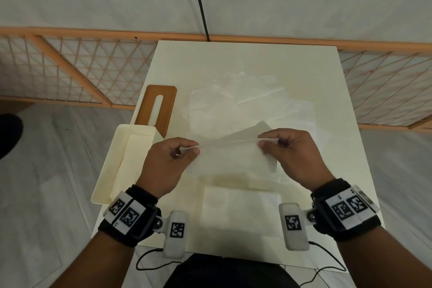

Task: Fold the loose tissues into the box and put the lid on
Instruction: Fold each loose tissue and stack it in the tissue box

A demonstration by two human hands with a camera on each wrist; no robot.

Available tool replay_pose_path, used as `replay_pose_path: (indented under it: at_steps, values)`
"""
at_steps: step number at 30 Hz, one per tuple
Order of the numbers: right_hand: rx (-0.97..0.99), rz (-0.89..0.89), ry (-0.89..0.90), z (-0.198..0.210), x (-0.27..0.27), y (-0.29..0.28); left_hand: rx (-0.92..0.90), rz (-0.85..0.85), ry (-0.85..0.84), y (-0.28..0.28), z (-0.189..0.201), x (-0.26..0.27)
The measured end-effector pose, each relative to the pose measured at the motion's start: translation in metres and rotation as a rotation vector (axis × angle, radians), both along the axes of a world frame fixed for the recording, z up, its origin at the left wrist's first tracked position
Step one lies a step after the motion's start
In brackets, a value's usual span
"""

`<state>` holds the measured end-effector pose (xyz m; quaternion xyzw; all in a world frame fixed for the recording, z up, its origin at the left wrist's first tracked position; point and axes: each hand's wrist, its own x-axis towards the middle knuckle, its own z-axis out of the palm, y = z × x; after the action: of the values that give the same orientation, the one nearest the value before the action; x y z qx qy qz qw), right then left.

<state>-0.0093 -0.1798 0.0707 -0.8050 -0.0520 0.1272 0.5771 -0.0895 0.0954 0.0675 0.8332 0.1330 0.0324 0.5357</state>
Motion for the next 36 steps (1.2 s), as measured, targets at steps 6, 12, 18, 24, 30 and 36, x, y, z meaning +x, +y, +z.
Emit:
replay_pose_path:
  at_steps: [6, 12, 18, 24, 30, 36]
  values:
    - [-0.266, 0.129, -0.05, -0.013, -0.009, -0.016, 0.144, -0.06, -0.015, -0.005, -0.014, -0.004]
    - [-0.065, 0.119, 0.212, -0.026, -0.028, -0.03, -0.002, -0.113, 0.141, -0.015, -0.034, -0.018]
    - [-0.36, 0.156, 0.257, -0.082, -0.052, -0.038, 0.182, -0.189, 0.308, -0.032, -0.082, -0.03]
    - [-0.567, 0.169, 0.213, -0.11, -0.063, -0.032, 0.279, -0.25, 0.423, -0.039, -0.117, -0.041]
    - [-0.632, 0.171, 0.185, -0.123, -0.065, -0.032, 0.357, -0.207, 0.377, -0.038, -0.128, -0.041]
    - [-0.652, 0.176, 0.194, -0.125, -0.068, -0.031, 0.397, -0.225, 0.398, -0.034, -0.13, -0.033]
